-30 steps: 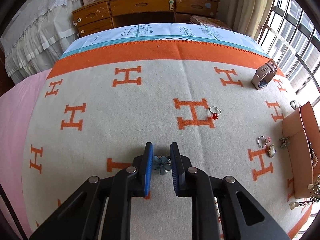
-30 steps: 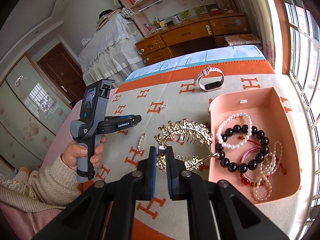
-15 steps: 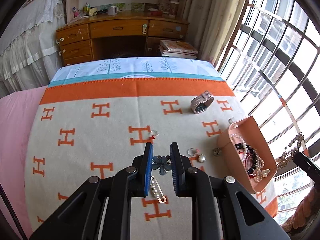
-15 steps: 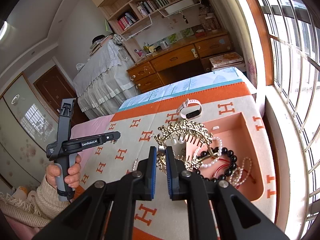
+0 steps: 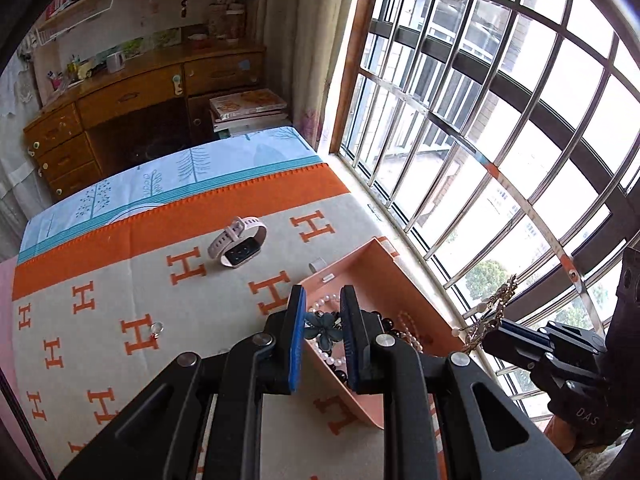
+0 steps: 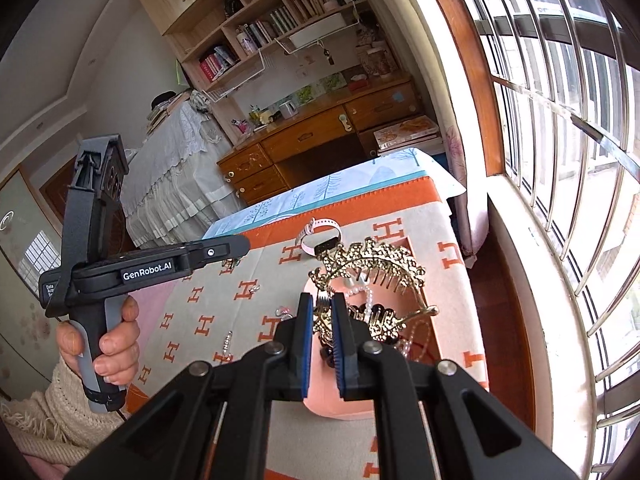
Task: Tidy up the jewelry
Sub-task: 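Carry the comb and brooch into the pink box and open both grippers, then withdraw both grippers from the pink box toward the remaining jewelry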
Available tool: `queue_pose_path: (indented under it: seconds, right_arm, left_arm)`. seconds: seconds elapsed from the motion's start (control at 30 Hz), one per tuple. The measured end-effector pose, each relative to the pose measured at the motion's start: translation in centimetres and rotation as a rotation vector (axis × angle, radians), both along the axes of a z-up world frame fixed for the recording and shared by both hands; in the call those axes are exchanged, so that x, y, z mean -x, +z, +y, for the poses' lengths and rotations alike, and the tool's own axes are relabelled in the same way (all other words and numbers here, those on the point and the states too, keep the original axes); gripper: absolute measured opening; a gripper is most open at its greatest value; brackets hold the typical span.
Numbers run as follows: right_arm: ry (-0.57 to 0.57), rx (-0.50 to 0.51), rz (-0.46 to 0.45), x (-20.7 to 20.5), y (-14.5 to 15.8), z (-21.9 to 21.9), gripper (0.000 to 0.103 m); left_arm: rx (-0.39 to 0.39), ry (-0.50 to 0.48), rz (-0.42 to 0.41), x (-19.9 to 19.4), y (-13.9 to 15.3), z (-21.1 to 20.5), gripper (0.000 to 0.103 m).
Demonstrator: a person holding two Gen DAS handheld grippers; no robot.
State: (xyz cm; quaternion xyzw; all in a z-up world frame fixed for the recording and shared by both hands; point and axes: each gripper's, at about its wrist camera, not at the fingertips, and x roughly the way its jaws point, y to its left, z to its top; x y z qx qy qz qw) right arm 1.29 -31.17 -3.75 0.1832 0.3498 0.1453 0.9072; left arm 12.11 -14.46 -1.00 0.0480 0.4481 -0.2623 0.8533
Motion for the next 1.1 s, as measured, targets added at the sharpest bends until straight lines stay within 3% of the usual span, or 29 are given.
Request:
queue_pose_path:
  seconds: [0.2,0.47,0.7,1.1]
  right_arm:
    - [0.003,0.014,0.058,0.1,-1.8,-0.4,0.009]
    - [0.034,0.039,0.102,-1.1,-3.1,-0.1,0.009]
    - [0.069,0.118,0.15,-3.3,-3.9,0.4,0.009]
    - [0.141,0.212,0.233,-7.9,-5.4,2.1,0.009]
  left_arm:
    - [-0.015,-0.049,0.116,-1.2,-4.0,-4.3,0.015]
    - [-0.018,0.005,0.283,-3.9,-8.2,-5.2,0.015]
    - [-0.038,0.044,0.296,-4.1,-8.8,-4.2,0.019]
    - [0.029,0.108,0.227,-1.6,-5.8,1.1,0.026]
